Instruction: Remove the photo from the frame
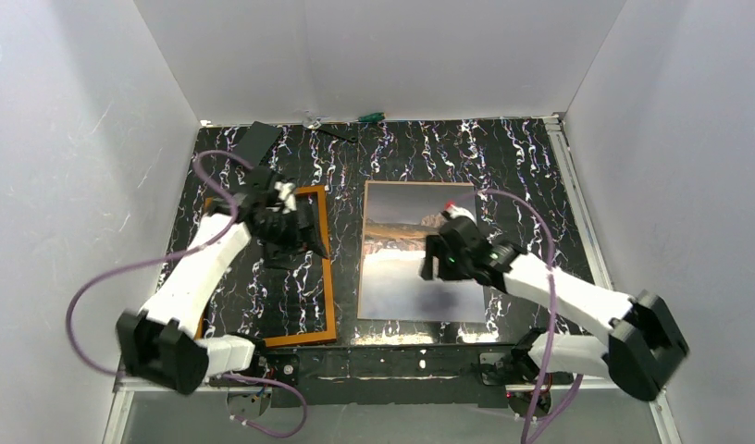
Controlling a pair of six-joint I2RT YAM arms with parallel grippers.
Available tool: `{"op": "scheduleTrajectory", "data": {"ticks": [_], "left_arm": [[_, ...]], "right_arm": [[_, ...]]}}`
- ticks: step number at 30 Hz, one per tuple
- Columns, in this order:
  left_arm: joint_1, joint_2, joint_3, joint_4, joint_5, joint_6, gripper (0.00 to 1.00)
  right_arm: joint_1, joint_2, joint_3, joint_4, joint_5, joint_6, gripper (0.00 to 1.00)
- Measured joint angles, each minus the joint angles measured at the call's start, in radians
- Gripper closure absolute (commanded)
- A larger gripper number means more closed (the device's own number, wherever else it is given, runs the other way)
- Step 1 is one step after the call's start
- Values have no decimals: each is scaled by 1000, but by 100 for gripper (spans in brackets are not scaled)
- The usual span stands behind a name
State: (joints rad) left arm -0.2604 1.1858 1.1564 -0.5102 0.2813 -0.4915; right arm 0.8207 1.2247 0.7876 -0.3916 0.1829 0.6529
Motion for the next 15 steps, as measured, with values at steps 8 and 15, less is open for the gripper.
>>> {"op": "scheduleTrajectory", "data": {"ticks": [8,15], "left_arm": [[-304,398,3,218,110,-124,12],[-347,484,14,282,127,-176,9]], "right_arm": [[-170,-476,-283,-153,-40,69,26],[-323,-424,-273,-230,-34,94,26]]}}
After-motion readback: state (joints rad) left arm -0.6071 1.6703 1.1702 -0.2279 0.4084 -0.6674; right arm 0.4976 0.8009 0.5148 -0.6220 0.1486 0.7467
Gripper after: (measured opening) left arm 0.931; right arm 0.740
